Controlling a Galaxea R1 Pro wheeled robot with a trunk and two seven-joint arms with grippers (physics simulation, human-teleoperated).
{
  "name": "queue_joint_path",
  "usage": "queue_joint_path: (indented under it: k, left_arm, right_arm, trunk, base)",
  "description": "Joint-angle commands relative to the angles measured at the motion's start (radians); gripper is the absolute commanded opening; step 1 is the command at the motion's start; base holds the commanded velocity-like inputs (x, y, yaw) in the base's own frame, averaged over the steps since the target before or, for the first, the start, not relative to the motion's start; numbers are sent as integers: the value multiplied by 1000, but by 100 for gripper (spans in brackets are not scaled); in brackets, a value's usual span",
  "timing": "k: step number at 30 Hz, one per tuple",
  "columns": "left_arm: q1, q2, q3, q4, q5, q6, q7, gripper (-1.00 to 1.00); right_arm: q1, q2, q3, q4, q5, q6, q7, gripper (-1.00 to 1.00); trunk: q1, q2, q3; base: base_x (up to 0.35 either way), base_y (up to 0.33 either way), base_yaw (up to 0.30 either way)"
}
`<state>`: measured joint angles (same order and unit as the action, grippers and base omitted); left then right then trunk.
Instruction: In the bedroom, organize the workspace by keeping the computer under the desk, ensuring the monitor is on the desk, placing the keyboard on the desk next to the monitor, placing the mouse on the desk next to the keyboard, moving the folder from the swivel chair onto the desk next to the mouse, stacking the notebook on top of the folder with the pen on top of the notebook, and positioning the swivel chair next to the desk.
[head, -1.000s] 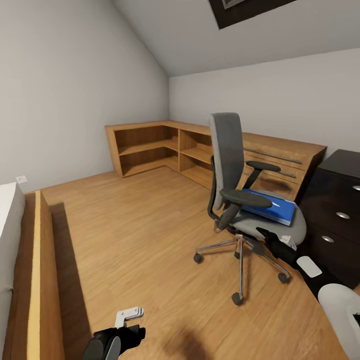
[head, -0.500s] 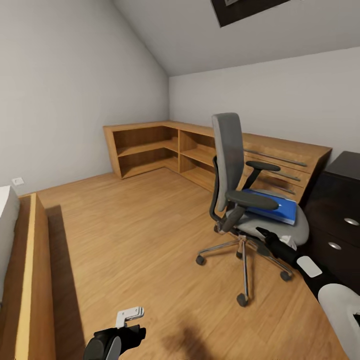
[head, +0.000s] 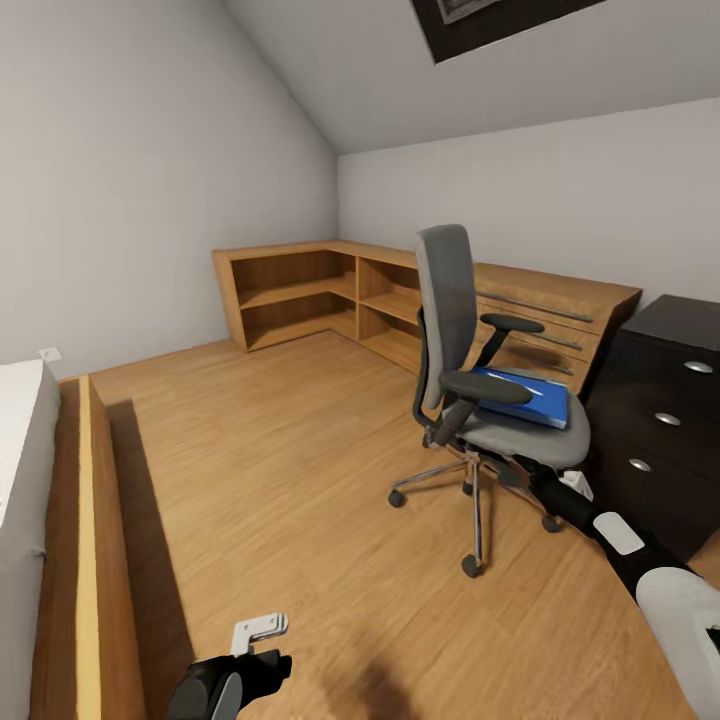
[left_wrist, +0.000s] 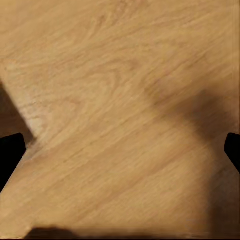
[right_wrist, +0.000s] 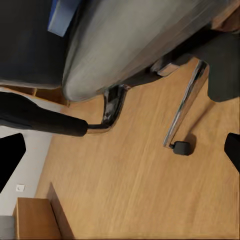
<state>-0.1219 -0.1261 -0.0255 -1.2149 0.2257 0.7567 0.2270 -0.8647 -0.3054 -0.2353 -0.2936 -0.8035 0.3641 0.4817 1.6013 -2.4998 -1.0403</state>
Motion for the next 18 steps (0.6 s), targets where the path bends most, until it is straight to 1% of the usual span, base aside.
queue_joint_path:
  k: [1, 5, 11, 15, 18]
  left_arm:
    - [0, 0, -1, -1, 11, 4, 9, 100]
    - [0, 1, -2, 1, 12, 4, 10, 100]
    - [0, 2, 3, 1, 12, 3, 13, 100]
    - [0, 2, 4, 1, 11, 3, 14, 100]
    - [0, 3, 5, 1, 11, 3, 14, 100]
  right_arm:
    - [0, 0, -5, 0, -5, 9, 1, 100]
    - [0, 0, -5, -1, -4, 9, 1, 100]
    - [0, -1, -6, -2, -6, 9, 2, 100]
    - [0, -1, -6, -4, -6, 9, 2, 100]
    - [0, -4, -6, -5, -5, 9, 2, 100]
  trunk:
    - [-1, 0, -1]
    - [-1, 0, -1]
    - [-1, 0, -1]
    - [-1, 0, -1]
    - [-1, 0, -1]
  base:
    - [-315, -140, 0]
    - [-247, -216, 0]
    - [-4, -127, 0]
    - [0, -282, 0]
    - [0, -206, 0]
